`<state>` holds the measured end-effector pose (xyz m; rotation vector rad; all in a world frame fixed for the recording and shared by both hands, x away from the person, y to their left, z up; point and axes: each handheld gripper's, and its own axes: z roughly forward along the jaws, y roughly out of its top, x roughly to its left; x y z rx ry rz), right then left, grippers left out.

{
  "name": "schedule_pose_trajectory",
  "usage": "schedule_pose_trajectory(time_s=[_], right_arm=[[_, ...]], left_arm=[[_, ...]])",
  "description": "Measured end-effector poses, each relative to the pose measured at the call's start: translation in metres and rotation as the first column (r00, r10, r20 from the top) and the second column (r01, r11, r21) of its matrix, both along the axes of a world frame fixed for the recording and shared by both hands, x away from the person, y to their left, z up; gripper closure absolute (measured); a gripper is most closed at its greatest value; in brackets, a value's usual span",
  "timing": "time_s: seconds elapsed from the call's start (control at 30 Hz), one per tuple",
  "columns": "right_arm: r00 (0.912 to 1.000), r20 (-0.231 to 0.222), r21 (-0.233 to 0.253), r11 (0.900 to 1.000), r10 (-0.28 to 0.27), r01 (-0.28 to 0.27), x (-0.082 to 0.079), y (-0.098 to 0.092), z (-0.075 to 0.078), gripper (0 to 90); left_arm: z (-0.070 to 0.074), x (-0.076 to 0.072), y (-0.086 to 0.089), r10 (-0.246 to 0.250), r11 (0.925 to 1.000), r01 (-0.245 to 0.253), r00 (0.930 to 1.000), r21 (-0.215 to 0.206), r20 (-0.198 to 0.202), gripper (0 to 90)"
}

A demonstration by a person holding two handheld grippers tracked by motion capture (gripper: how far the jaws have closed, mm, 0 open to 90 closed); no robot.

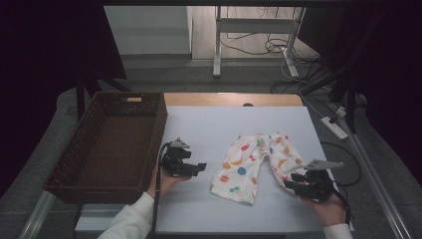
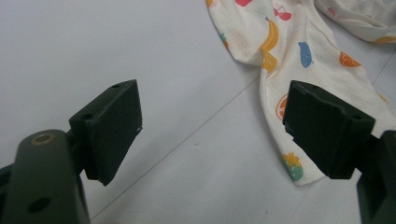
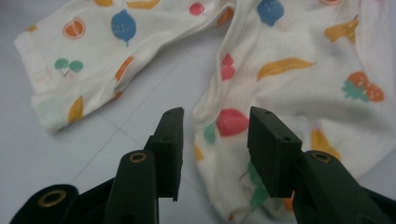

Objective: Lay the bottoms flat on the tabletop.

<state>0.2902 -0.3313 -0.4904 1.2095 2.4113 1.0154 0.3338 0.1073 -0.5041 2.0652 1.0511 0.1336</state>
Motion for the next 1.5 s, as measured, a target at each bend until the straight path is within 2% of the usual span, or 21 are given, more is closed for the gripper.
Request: schedule_pose_trajectory(time_s=[0.23, 0.33, 0.47, 0.57, 0.7, 0.87, 0.97, 1.07, 1.2, 1.33, 1.5], right_arm=[[0.9999, -0.010, -0.059, 0.998, -0.010, 0.010, -0.011, -0.006, -0.006, 57.5], [0.9997, -0.013, -0.115, 0.993, -0.019, 0.017, -0.010, -0.007, -0.011, 57.8], [0.9993, -0.037, -0.146, 0.989, -0.001, -0.004, -0.011, -0.006, -0.016, 66.3], [0.9987, -0.050, -0.168, 0.986, 0.012, -0.021, -0.013, -0.005, -0.018, 77.3], [0.9985, -0.049, -0.182, 0.983, 0.025, -0.033, -0.017, -0.001, -0.020, 85.6], [0.9988, -0.041, -0.160, 0.987, 0.026, -0.032, -0.030, 0.005, -0.007, 85.9], [0.9978, -0.024, -0.149, 0.987, 0.062, -0.065, -0.042, 0.017, 0.002, 85.9], [0.9959, -0.021, -0.126, 0.988, 0.088, -0.090, -0.046, 0.026, 0.005, 85.8], [0.9940, -0.044, -0.088, 0.991, 0.100, -0.103, -0.040, 0.033, 0.000, 85.9], [0.9889, -0.089, -0.076, 0.989, 0.119, -0.126, -0.033, 0.040, -0.012, 85.9], [0.9854, -0.095, -0.070, 0.986, 0.141, -0.148, -0.031, 0.050, -0.017, 85.7]], left_arm=[[0.000, 0.000, -0.001, -0.004, 1.0000, 0.004, 1.0000, 0.002, 0.001, 18.7], [0.001, 0.000, -0.001, -0.004, 1.0000, 0.004, 1.0000, 0.003, 0.001, 18.7], [0.001, 0.000, -0.001, 0.000, 1.0000, 0.000, 1.0000, -0.001, 0.001, 18.7], [0.000, 0.000, 0.000, 0.000, 1.0000, 0.000, 1.0000, -0.001, 0.001, 18.7], [0.001, 0.000, -0.001, -0.001, 1.0000, 0.001, 1.0000, 0.000, 0.003, 18.7], [0.001, 0.000, -0.001, -0.001, 1.0000, 0.001, 1.0000, -0.001, 0.003, 18.7], [0.002, 0.000, 0.000, 0.002, 1.0000, -0.002, 1.0000, -0.004, 0.004, 18.7], [0.002, 0.000, 0.000, 0.000, 1.0000, 0.000, 1.0000, -0.002, 0.005, 18.7], [0.002, 0.000, -0.001, -0.001, 1.0000, 0.001, 1.0000, -0.002, 0.005, 18.7], [0.002, 0.000, 0.000, 0.001, 1.0000, -0.001, 1.0000, -0.003, 0.004, 18.6], [0.002, 0.001, 0.001, 0.001, 1.0000, -0.001, 1.0000, -0.003, 0.002, 18.6]])
